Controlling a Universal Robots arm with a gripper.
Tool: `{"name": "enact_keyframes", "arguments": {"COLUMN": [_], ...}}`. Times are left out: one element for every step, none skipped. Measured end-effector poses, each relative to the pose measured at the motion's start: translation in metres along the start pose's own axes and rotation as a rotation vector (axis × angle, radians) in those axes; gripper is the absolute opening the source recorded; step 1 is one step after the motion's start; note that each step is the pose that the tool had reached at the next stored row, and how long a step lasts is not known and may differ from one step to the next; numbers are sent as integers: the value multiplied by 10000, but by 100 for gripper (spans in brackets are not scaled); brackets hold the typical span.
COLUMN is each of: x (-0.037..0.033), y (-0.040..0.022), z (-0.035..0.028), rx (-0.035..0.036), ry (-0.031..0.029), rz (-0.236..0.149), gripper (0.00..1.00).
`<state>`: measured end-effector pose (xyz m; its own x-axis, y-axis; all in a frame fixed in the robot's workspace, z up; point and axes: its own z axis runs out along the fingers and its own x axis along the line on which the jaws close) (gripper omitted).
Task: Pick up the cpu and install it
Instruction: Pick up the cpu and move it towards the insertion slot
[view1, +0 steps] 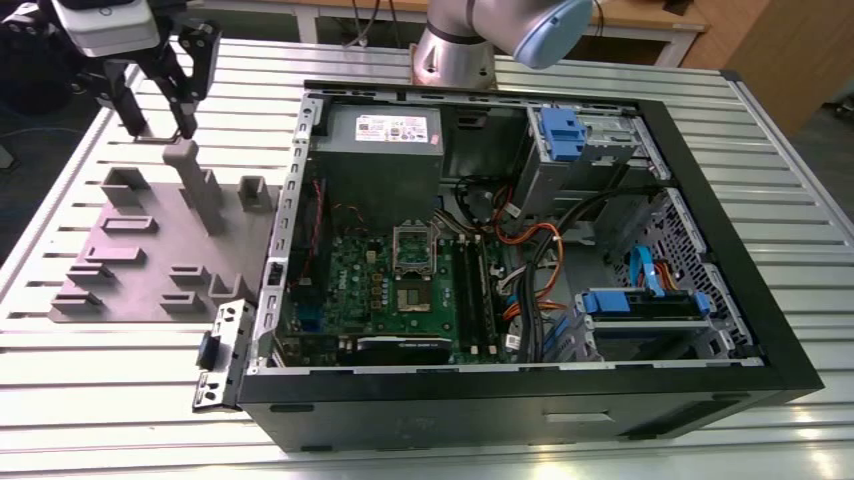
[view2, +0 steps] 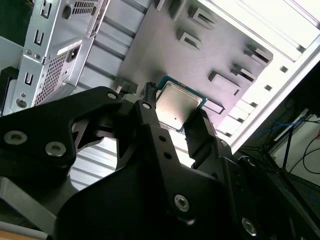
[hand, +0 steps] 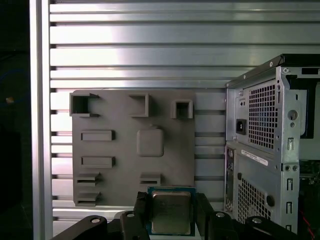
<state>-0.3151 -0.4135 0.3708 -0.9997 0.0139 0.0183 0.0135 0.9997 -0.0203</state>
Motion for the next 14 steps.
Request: {"name": "enact_keyframes", "arguments": {"x": [-10,-20,-30,-39,-49,-57,-67,-76,-86,-96,-106,-116,-125,-136], "y": [0,0,0,0,0,1,1,1,1,1,1,2,2,2], "z": [0,-1,-1,-1,-1,-2,-2,-2,-2,-2,-3,-2,-3,-3], "rx": [0,1,1,0,0,1,1,1,1,1,1,0,1,1], "ry": [0,1,1,1,1,1,2,1,1,1,1,1,1,1], "rz": [0,0,0,0,-1,-1,0,0,-1,-1,-1,0,0,0], "gripper": [47,47,47,47,47,47,47,47,47,47,47,47,47,47]}}
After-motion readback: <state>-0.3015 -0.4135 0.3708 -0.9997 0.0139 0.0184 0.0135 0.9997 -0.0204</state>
